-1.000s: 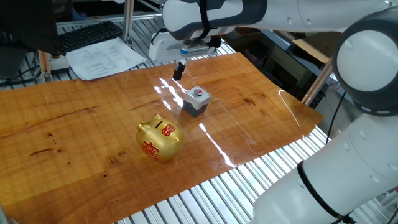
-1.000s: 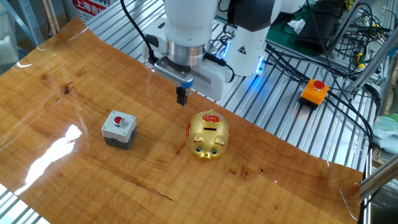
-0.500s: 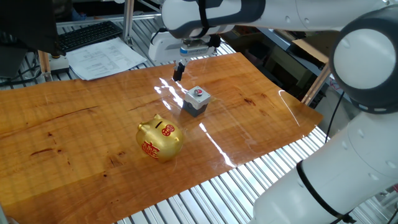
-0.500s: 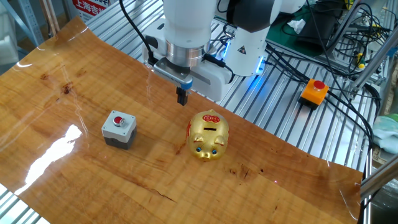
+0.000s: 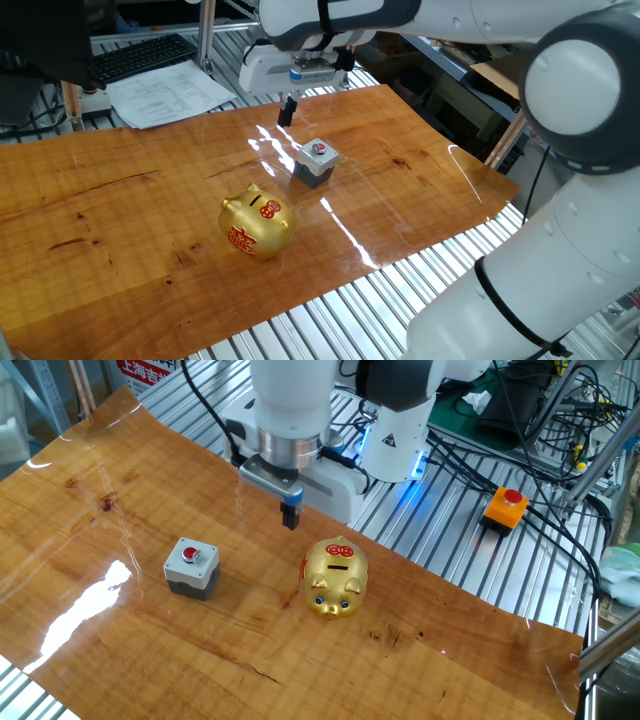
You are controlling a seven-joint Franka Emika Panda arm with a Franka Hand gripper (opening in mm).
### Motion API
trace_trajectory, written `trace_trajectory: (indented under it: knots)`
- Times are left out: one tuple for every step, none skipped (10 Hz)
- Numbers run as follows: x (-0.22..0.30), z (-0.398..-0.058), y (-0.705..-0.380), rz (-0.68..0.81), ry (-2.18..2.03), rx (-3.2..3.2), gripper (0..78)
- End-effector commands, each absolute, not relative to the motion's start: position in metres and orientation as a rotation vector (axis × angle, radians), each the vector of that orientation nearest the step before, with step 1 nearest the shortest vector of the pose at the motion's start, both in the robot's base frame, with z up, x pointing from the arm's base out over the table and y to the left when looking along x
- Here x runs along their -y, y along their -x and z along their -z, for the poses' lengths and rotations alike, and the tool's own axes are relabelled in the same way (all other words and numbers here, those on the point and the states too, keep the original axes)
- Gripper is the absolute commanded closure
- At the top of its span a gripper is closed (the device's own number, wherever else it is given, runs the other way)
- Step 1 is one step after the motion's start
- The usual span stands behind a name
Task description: Drop coins into a piggy bank
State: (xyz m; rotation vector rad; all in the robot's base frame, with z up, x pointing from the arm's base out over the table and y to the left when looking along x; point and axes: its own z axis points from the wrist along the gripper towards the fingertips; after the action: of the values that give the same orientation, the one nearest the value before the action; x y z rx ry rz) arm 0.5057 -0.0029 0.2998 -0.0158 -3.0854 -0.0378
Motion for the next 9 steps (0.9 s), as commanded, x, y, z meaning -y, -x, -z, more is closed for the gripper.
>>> trace_trajectory:
  knots:
    - [0.019, -0.3, -0.522, 0.039, -0.025, 3.092, 77.6]
    - [0.024, -0.301, -0.526, 0.034, -0.034, 3.093, 77.6]
    - [0.031, -0.3, -0.529, 0.031, -0.048, 3.095, 77.6]
    - [0.037, -0.3, -0.532, 0.03, -0.056, 3.097, 77.6]
    - [0.041, -0.299, -0.533, 0.03, -0.058, 3.101, 77.6]
    - [0.042, -0.299, -0.534, 0.029, -0.051, 3.1, 77.6]
    - [0.042, -0.3, -0.535, 0.029, -0.058, 3.1, 77.6]
    - [0.042, -0.3, -0.535, 0.029, -0.058, 3.1, 77.6]
    - [0.042, -0.3, -0.535, 0.03, -0.052, 3.106, 77.6]
